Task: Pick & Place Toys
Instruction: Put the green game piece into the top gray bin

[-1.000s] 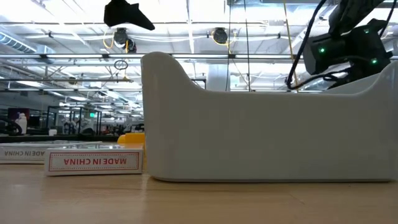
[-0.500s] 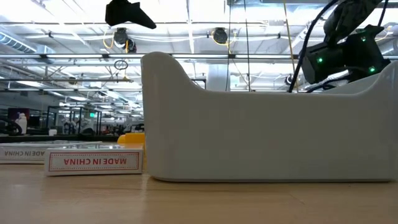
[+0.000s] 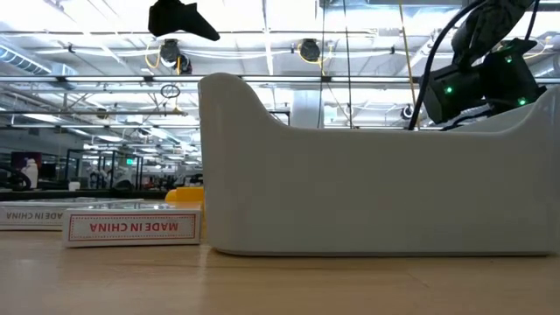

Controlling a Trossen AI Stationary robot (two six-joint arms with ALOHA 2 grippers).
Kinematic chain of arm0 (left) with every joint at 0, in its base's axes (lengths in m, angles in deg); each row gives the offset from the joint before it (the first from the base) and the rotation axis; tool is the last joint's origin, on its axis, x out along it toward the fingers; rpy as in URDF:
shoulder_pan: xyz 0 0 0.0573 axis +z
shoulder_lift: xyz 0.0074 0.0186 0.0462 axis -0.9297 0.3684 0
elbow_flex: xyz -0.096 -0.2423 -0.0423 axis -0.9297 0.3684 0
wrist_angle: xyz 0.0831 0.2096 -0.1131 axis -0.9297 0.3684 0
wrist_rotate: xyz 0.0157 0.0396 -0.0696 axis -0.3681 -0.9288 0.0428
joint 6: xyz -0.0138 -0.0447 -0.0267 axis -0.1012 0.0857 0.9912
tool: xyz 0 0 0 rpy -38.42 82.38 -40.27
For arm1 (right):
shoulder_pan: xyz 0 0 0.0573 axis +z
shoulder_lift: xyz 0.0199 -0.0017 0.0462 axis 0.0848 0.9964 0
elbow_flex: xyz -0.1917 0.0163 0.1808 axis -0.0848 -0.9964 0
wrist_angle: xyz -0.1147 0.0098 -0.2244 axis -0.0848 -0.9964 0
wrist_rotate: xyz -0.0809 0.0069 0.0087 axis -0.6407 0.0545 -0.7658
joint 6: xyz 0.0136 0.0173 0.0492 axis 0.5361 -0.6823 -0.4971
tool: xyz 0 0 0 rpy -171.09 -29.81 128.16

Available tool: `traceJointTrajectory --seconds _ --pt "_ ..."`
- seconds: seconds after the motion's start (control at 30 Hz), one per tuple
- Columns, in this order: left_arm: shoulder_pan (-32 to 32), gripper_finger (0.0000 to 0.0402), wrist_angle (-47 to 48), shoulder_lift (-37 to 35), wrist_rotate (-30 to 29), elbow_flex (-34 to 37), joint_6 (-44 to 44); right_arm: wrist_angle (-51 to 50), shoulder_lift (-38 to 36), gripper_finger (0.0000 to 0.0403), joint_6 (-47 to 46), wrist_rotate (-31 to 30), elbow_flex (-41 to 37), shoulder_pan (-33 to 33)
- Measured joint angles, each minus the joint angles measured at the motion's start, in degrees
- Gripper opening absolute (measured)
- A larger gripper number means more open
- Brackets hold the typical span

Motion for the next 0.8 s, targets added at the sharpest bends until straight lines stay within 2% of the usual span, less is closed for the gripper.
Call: traceJointTrajectory --seconds 0.43,0.8 --pt "0.0 0.0347 0.0 0.0 0.0 0.0 -0.4 0.3 0.0 0.0141 0.0 0.0 0.1 0.0" --pt "0.0 0.0347 0.0 0.0 0.0 0.0 -0.4 4.6 -0.1 0.0141 -2.6 0.3 0.8 0.0"
